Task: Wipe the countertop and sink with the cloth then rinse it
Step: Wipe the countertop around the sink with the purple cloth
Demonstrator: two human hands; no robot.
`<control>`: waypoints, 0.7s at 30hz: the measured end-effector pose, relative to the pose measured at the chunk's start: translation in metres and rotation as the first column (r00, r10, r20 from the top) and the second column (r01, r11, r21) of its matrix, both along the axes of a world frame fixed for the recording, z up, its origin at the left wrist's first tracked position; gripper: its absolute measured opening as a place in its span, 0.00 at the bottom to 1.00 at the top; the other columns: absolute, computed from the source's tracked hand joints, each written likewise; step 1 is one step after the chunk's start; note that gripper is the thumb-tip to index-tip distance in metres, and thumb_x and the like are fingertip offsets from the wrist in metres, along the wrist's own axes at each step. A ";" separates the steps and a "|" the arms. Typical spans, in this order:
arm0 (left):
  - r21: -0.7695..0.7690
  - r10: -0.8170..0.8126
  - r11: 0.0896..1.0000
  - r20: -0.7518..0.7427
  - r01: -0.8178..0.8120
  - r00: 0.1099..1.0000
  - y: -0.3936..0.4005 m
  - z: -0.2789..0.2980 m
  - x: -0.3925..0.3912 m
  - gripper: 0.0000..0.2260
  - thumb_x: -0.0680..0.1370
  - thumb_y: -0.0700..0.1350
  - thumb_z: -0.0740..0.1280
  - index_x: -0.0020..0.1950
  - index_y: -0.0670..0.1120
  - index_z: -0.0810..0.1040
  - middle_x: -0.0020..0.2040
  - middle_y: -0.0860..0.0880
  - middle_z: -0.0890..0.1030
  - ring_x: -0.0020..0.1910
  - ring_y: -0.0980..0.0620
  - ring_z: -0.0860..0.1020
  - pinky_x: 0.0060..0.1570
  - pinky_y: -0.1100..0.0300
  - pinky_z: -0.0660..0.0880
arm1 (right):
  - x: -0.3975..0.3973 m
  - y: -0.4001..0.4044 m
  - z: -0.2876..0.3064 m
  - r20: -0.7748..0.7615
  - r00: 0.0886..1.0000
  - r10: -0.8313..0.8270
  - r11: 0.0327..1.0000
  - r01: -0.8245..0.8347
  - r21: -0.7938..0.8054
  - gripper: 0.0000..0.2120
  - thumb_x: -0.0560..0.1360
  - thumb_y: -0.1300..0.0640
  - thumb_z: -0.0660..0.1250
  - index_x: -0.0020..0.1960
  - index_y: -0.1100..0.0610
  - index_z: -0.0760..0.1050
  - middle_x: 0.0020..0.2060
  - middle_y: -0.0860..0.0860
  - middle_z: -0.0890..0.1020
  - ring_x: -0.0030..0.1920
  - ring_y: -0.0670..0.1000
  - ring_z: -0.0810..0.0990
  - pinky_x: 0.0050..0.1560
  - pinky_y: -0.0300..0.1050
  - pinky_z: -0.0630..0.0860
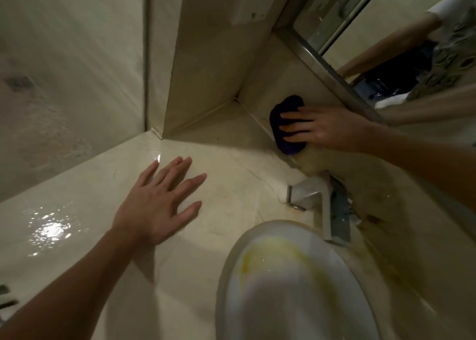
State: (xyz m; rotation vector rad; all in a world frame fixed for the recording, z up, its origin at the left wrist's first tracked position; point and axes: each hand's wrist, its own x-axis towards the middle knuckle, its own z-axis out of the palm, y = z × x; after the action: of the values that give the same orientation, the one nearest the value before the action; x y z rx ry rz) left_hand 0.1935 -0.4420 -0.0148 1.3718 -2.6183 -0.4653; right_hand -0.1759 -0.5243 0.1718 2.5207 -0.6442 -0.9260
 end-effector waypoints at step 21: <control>0.070 0.028 0.997 0.053 -0.032 0.998 0.000 0.002 -0.006 0.27 0.79 0.70 0.44 0.79 0.70 0.48 0.83 0.57 0.50 0.82 0.53 0.48 0.78 0.43 0.49 | -0.136 0.242 -0.095 0.236 0.860 -0.453 0.806 0.508 -0.303 0.31 0.83 0.36 0.53 0.78 0.55 0.64 0.79 0.56 0.60 0.80 0.55 0.53 0.78 0.57 0.56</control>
State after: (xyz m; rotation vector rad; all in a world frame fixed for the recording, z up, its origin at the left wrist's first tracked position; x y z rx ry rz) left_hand 0.1877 -0.4415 -0.0126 1.4616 -2.6423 -0.5307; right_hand -0.3117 -0.2820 0.0765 2.1411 -1.4186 -0.6843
